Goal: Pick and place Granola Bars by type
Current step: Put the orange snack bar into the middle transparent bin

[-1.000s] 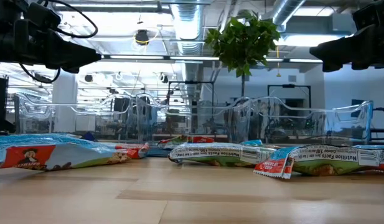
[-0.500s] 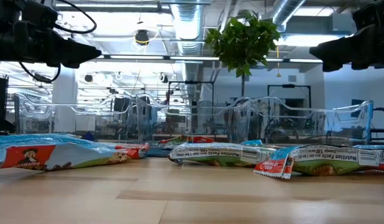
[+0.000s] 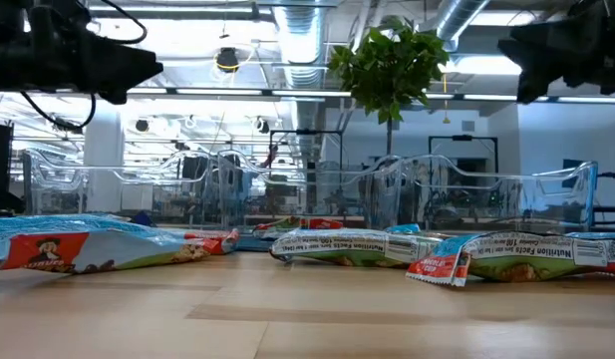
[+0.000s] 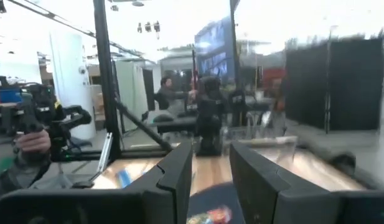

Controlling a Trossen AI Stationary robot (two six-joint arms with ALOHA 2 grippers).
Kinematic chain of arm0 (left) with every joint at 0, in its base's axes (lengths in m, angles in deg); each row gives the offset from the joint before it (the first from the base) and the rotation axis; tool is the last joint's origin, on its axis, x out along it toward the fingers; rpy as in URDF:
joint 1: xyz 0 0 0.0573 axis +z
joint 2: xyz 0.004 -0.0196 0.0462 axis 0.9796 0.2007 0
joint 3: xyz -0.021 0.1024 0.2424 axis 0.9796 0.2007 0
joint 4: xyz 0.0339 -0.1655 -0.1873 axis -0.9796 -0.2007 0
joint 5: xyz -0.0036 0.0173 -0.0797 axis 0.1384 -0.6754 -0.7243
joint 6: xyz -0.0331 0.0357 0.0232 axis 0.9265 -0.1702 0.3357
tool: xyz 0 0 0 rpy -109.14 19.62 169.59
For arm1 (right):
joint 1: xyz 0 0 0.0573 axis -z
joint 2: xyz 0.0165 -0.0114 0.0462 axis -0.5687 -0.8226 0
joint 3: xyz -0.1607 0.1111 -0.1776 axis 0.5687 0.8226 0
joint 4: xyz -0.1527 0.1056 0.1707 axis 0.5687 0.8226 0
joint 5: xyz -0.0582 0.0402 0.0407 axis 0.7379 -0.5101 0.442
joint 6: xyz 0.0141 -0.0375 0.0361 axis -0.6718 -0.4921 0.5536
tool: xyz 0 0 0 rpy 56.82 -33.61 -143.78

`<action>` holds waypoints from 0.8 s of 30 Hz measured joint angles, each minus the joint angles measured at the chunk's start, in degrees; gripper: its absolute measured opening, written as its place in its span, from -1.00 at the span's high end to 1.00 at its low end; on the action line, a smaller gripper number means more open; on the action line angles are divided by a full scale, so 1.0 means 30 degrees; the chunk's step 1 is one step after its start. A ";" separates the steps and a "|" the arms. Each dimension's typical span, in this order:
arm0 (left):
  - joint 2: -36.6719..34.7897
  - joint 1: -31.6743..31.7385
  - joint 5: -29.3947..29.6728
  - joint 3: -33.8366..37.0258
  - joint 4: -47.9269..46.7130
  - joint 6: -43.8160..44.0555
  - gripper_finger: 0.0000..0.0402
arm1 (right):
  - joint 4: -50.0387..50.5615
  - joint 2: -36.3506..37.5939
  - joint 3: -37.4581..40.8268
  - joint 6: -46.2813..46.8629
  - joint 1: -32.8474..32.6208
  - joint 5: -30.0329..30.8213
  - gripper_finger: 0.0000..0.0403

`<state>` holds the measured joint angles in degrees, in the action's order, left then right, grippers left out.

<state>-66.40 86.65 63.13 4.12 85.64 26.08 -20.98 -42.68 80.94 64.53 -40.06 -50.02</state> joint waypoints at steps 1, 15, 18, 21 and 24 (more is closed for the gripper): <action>-0.0003 -0.0004 0.0147 -0.0024 0.0213 0.0234 0.23 | -0.0551 0.0028 -0.0007 -0.0472 0.0053 0.0006 0.49; -0.0017 0.0000 -0.0985 -0.0036 0.0768 0.0817 0.23 | -0.3868 -0.2568 -0.1579 -0.0456 -0.1740 -0.0620 0.49; -0.0003 0.0000 -0.0970 -0.0036 0.0745 0.0801 0.23 | -0.5242 -0.4885 -0.2462 -0.2542 -0.2406 -0.0620 0.49; -0.0011 0.0000 -0.0602 -0.0036 0.0850 0.0794 0.23 | -0.6022 -0.7640 -0.3608 -0.4062 -0.2978 -0.0620 0.49; -0.0011 0.0000 -0.0206 -0.0036 0.0836 0.0447 0.23 | -0.5980 -1.0656 -0.5451 -0.4241 -0.3572 -0.0598 0.49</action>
<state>-66.44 86.65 62.51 4.02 88.15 27.42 -38.92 -74.65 64.59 51.80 -50.77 -51.82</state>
